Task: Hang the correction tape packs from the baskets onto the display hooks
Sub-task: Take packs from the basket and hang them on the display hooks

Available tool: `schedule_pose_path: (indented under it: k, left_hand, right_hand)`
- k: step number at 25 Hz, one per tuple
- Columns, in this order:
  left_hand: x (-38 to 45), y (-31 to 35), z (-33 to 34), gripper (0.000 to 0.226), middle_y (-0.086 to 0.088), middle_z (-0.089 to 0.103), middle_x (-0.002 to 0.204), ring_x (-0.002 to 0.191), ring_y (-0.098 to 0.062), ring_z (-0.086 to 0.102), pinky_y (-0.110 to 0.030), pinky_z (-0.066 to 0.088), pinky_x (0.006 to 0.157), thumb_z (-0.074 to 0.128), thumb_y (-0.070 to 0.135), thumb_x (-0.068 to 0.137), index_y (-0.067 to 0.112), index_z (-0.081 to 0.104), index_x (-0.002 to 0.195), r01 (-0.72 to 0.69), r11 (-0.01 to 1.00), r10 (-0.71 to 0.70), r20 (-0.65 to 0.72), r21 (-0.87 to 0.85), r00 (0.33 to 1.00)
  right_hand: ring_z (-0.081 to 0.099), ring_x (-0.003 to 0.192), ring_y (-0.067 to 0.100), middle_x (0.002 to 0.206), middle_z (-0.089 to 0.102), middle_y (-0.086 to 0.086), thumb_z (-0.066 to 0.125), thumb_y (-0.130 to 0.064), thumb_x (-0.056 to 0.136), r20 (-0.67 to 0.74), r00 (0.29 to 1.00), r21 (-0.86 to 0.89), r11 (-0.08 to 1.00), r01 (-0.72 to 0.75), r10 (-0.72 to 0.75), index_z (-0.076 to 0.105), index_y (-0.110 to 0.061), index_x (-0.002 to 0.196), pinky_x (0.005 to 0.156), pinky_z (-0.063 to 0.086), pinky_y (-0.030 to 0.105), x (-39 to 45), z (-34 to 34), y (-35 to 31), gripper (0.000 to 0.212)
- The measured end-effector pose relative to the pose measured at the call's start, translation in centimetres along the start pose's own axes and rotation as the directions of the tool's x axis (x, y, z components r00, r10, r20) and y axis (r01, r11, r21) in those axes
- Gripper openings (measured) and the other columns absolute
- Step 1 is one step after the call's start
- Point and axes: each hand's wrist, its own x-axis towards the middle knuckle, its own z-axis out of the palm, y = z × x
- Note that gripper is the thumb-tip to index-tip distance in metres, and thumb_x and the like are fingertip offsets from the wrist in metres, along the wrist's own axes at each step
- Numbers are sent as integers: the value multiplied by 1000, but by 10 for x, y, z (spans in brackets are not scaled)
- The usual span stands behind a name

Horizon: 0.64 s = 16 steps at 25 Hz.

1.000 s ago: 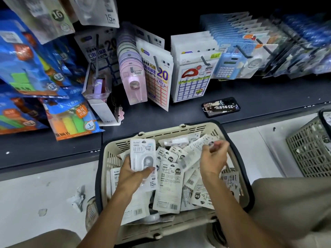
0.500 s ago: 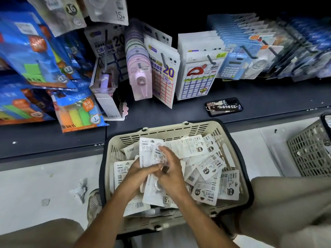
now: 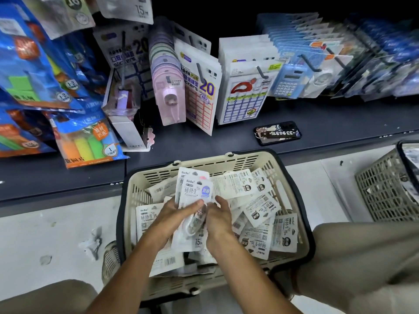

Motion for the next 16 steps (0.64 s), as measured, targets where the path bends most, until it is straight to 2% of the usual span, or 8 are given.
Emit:
schedule_pose_path:
  k: [2,4,6,7,8,10,12,16]
  left_hand:
    - [1,-4,-1,55,10,80,102,92,-6,76,-20,55,76,94,33,60,27,71,110,-7,999,7,6,43,1000]
    - [3,-8,-6,52,9,81,100,89,-8,77,-27,56,77,95,16,64,26,71,110,-10,999,14,-81,41,997]
    - [4,-12,-12,47,8,81,98,86,-9,77,-28,55,74,92,10,67,26,73,107,6,1000,-6,-128,-7,992]
    - [5,-15,-14,46,7,81,97,87,-11,77,-28,56,73,92,10,67,26,73,107,3,999,-8,-135,-33,991]
    - [5,-16,-16,46,7,81,97,87,-12,78,-27,56,72,92,10,67,27,74,106,-6,999,-1,-141,-47,990]
    - [7,-15,-18,47,8,81,96,86,-10,78,-21,58,65,91,10,68,28,73,107,-41,997,31,-162,-58,986]
    - [9,-15,-18,49,10,81,94,81,-5,77,-14,56,58,90,6,69,27,72,109,-73,995,60,-183,-69,981]
    - [7,-14,-16,53,14,80,92,78,-1,75,-10,53,54,90,4,69,29,68,111,-110,989,84,-245,-95,966]
  right_hand:
    - [66,90,15,120,65,3,54,-12,103,-72,994,-22,997,77,-78,51,-24,130,71,59,28,8,4,-3,30]
    - [65,92,14,128,64,4,57,-4,98,-85,952,-375,895,243,-294,57,-25,126,73,58,22,24,-11,-23,34]
    - [52,130,26,154,43,1,58,5,89,186,857,-914,235,330,-481,41,-25,148,109,47,34,51,-45,-40,68]
    - [35,145,32,161,31,2,57,7,87,330,830,-944,-169,284,-450,30,-25,154,120,31,43,64,-65,-48,79]
    - [25,150,33,163,28,2,57,4,88,393,826,-891,-389,233,-405,28,-26,155,123,23,48,73,-81,-59,79]
    - [31,146,28,159,37,-4,62,-15,95,403,853,-859,-457,229,-332,35,-31,152,122,22,48,86,-103,-75,64]
    - [33,146,24,159,39,-11,63,-30,97,401,872,-890,-343,299,-281,43,-35,149,123,20,46,93,-113,-83,56]
    - [37,141,22,148,54,-9,48,-26,106,503,748,-863,-295,410,-432,57,-29,140,119,24,42,78,-113,-86,36]
